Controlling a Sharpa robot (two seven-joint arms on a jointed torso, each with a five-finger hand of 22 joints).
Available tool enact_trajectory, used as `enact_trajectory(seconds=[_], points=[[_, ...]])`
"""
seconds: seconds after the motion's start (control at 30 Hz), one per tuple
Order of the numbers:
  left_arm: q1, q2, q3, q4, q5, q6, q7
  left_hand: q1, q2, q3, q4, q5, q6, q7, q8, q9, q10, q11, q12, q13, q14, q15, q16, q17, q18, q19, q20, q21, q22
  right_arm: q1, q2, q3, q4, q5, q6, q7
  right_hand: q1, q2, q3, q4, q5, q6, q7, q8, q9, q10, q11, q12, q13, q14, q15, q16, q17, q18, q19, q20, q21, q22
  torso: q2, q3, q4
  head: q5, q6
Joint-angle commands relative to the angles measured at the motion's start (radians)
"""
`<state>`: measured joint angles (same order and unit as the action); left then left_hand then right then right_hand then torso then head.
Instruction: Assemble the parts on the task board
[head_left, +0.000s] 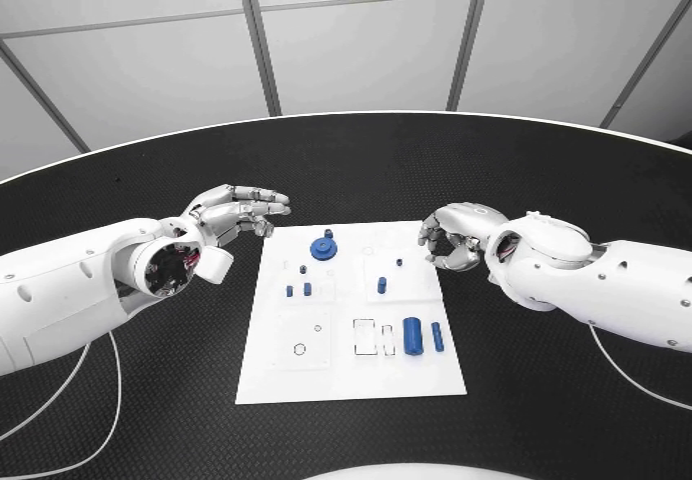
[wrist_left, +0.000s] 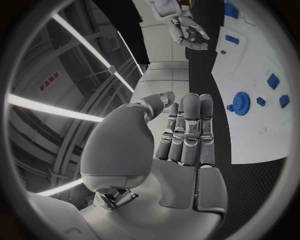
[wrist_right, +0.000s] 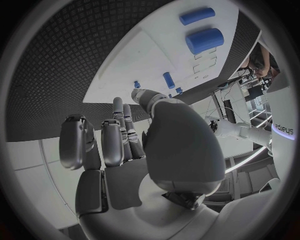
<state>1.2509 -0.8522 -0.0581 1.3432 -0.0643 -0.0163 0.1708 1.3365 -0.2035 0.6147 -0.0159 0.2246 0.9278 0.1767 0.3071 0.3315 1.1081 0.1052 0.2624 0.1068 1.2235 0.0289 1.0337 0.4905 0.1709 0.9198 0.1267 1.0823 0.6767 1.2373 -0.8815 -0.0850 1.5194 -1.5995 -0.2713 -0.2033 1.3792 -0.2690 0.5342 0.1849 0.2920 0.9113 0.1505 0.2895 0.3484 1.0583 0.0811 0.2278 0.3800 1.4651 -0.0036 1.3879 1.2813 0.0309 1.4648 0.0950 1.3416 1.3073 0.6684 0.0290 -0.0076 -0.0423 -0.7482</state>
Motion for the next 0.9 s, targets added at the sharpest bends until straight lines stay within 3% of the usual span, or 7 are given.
enact_trajectory(seconds=[0.03,0.27,0.4,0.63,0.9], points=[[0.0,-0.011,0.0,0.015,0.065,0.009,0.006,-0.001,0.011,-0.01,0.001,0.002,0.008,-0.002,0.008,0.003,0.009,-0.003,0.008,0.003,0.0,-0.004,-0.005,-0.003,0.015,-0.003,-0.004,-0.008,-0.003,0.0,0.029,0.0,-0.016,-0.005,0.002,-0.001,0.005,-0.008,0.002,-0.007,-0.005,-0.002,0.003,-0.004,-0.001,0.001,0.007,-0.007,-0.003,0.041,0.009,0.001,0.003,0.019,0.018,0.005,-0.001,0.147,0.003,-0.0003,0.0032,-0.006,0.003],[0.0,-0.026,0.0,0.043,0.089,0.016,0.011,-0.004,0.01,-0.017,0.003,0.002,0.009,-0.003,0.009,0.004,0.009,-0.003,0.011,0.004,0.0,-0.005,-0.006,-0.007,0.015,-0.003,-0.005,-0.01,-0.004,0.0,0.088,0.0,-0.069,-0.009,0.029,0.001,0.01,-0.001,0.01,-0.01,0.004,0.011,0.005,0.0,0.001,0.017,0.007,-0.011,-0.019,0.043,0.01,0.004,0.007,0.017,0.024,0.007,0.012,0.153,0.005,-0.0034,0.0056,-0.007,0.002],[0.0,-0.032,0.0,0.054,0.092,0.018,0.013,-0.004,0.011,-0.018,0.003,0.003,0.009,-0.003,0.009,0.004,0.008,-0.003,0.012,0.005,0.001,-0.005,-0.006,-0.007,0.014,-0.003,-0.005,-0.011,-0.005,0.0,0.112,0.0,-0.086,-0.01,0.05,0.001,0.01,0.001,0.013,-0.012,0.008,0.017,0.004,0.002,0.001,0.024,0.006,-0.012,-0.025,0.043,0.01,0.005,0.008,0.016,0.027,0.006,0.018,0.157,0.006,-0.003,0.0053,-0.005,0.002],[0.0,-0.039,0.0,0.068,0.094,0.019,0.013,-0.004,0.011,-0.018,0.003,0.003,0.009,-0.003,0.009,0.004,0.008,-0.003,0.012,0.005,0.001,-0.005,-0.006,-0.007,0.014,-0.003,-0.005,-0.011,-0.005,0.0,0.142,0.0,-0.11,-0.01,0.082,-0.002,0.011,0.001,0.015,-0.014,0.012,0.021,0.005,0.002,0.002,0.027,0.006,-0.016,-0.031,0.044,0.009,0.007,0.011,0.015,0.028,0.006,0.019,0.157,0.008,-0.0061,0.0065,-0.008,0.002],[0.0,-0.046,0.0,0.077,0.094,0.022,0.01,-0.003,0.012,-0.019,0.003,0.003,0.008,-0.003,0.009,0.005,0.007,-0.003,0.012,0.005,0.0,-0.005,-0.007,-0.008,0.014,-0.003,-0.005,-0.012,-0.005,0.0,0.165,0.0,-0.13,-0.01,0.115,-0.008,0.014,0.003,0.019,-0.018,0.019,0.026,0.005,0.003,0.002,0.035,0.006,-0.019,-0.039,0.045,0.009,0.009,0.014,0.015,0.029,0.006,0.019,0.158,0.007,-0.0034,0.006,-0.004,-0.002]])
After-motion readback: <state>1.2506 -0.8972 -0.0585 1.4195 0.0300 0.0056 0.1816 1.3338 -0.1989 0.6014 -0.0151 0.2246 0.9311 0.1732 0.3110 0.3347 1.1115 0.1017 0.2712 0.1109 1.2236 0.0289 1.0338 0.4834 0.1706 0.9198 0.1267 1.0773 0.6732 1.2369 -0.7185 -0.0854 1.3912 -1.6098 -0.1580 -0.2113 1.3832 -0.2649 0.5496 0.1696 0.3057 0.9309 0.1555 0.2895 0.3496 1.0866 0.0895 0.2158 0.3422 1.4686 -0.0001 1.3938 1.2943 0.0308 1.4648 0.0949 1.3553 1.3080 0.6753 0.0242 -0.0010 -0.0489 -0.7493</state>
